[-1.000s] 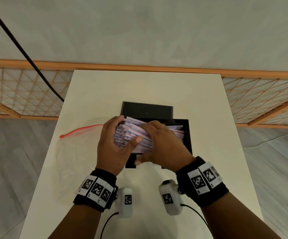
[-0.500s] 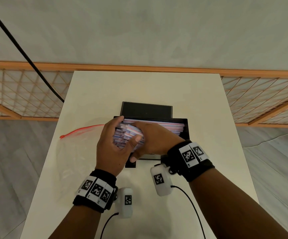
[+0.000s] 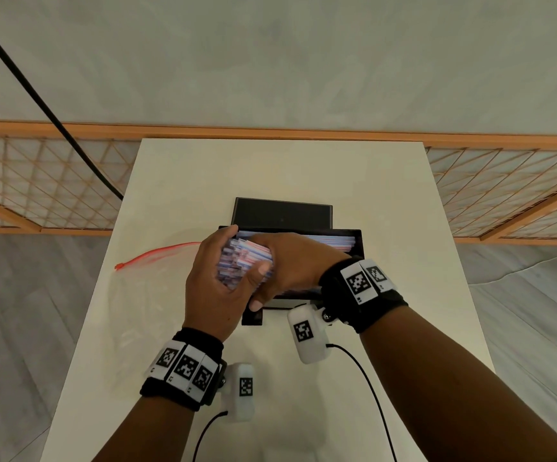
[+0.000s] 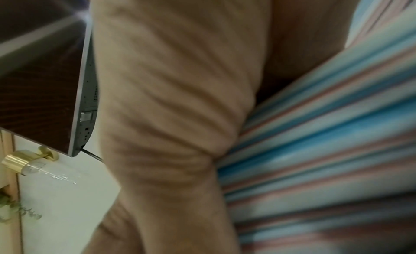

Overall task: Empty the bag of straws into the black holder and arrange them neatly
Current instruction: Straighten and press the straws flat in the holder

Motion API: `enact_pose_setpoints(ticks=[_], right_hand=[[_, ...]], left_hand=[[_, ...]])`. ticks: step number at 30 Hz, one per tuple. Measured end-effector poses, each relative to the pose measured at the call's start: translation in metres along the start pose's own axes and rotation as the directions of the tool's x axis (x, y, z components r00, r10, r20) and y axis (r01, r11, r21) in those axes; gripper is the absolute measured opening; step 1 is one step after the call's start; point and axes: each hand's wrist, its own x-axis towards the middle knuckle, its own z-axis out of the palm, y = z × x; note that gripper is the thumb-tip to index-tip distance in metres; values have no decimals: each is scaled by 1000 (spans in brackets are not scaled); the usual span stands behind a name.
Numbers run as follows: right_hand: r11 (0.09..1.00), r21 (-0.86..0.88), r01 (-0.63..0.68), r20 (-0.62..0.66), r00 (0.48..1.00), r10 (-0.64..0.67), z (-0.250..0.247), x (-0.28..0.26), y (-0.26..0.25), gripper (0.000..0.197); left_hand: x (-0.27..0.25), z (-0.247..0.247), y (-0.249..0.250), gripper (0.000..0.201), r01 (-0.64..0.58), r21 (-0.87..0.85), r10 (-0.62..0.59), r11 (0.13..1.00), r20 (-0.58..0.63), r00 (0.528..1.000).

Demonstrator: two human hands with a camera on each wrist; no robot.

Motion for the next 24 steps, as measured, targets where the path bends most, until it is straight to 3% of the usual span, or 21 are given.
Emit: enact_pose_setpoints(ticks=[7, 19, 24], right_hand=[[1000, 7, -7, 79, 997, 7, -4, 2, -4, 63], [993, -118, 8, -25, 1000, -11, -1, 4, -5, 78], [994, -91, 54, -78, 995, -61, 5, 1, -6, 71]], left_hand=[[-1, -2, 0, 75, 6, 28, -6, 1000, 10, 1000], [-5, -2, -7, 75, 39, 64, -40, 997, 24, 999], [-8, 1, -9, 74, 16, 83, -20, 996, 39, 999]])
